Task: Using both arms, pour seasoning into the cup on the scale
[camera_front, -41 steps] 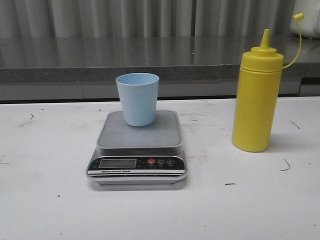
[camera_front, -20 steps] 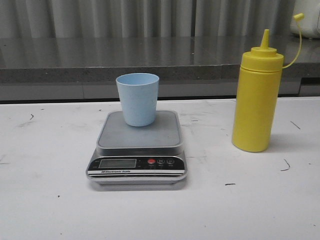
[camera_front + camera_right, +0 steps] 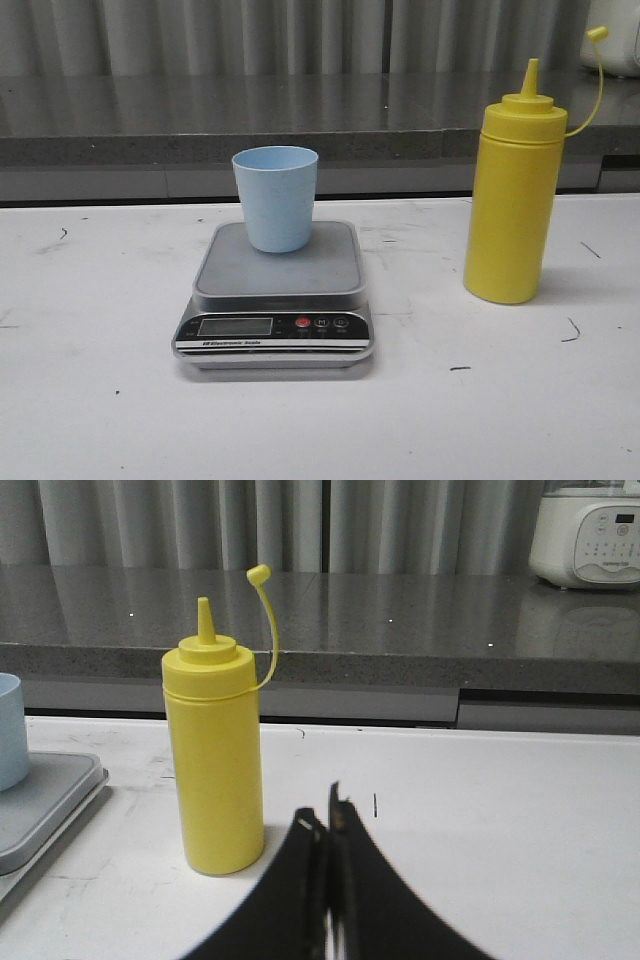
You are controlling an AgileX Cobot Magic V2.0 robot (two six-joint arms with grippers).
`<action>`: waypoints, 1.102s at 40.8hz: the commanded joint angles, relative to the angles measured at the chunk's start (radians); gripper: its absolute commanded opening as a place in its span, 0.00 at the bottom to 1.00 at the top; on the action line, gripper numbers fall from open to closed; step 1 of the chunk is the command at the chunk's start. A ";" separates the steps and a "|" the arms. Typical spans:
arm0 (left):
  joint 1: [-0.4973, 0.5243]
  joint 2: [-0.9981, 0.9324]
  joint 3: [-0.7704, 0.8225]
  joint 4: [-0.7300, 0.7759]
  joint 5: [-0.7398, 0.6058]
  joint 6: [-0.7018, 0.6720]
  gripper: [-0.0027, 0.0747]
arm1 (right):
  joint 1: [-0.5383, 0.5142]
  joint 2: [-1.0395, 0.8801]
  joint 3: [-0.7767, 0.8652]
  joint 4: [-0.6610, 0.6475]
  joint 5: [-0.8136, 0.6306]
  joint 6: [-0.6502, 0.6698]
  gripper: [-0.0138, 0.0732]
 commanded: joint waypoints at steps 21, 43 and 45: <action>0.000 -0.022 0.015 -0.008 -0.081 0.000 0.01 | -0.031 -0.019 -0.004 -0.006 -0.095 0.003 0.02; 0.000 -0.022 0.015 -0.008 -0.081 0.000 0.01 | -0.031 -0.019 -0.004 -0.006 -0.098 0.004 0.02; 0.000 -0.022 0.015 -0.008 -0.081 0.000 0.01 | -0.031 -0.019 -0.004 -0.006 -0.098 0.004 0.02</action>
